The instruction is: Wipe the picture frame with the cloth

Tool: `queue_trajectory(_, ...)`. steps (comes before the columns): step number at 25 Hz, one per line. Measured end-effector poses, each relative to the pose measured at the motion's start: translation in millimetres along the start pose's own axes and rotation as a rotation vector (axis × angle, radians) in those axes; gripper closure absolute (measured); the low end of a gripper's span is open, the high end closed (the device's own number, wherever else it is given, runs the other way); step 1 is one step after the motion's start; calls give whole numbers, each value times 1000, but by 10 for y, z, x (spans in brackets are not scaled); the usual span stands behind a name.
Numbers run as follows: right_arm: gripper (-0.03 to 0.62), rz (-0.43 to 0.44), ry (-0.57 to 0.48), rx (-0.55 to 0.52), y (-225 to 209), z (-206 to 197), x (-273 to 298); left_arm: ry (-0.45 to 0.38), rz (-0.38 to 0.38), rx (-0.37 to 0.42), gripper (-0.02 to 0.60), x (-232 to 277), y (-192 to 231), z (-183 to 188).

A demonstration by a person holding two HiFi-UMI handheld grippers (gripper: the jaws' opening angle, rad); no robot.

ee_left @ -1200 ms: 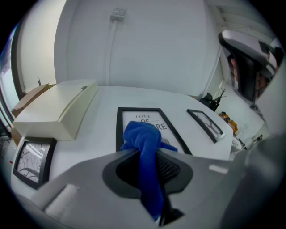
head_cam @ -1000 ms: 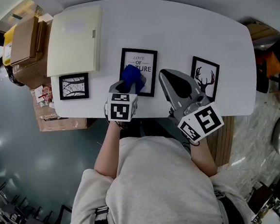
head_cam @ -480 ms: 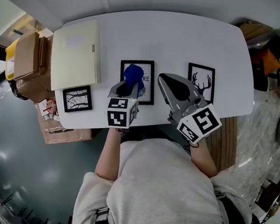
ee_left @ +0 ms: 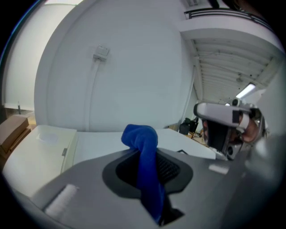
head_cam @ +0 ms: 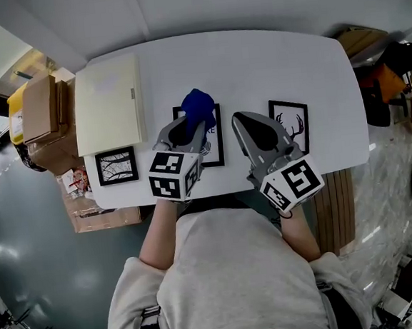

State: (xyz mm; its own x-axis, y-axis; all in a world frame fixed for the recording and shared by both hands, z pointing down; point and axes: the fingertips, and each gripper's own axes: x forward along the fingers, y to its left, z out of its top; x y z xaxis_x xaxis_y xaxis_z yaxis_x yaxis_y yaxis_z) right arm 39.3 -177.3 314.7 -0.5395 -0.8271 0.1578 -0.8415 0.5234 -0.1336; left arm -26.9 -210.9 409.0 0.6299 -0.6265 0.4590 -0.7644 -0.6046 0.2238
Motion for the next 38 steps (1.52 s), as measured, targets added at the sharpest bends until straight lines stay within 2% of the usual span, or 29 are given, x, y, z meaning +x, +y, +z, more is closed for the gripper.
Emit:
queue_trajectory(9, 592, -32, -19, -29, -96, 140, -53, -189, -23, 58, 515, -295, -80, 671)
queue_trajectory(14, 592, -38, -23, -35, -132, 169, -76, -267, -3, 85, 515, -477, -61, 862)
queue_trajectory(30, 592, -29, -25, -34, -89, 140, -88, -339, 29, 94, 515, -706, -20, 834)
queue_trajectory(38, 592, -30, -26, -32, -77, 139, -136, -341, 36, 95, 515, -745, -46, 797)
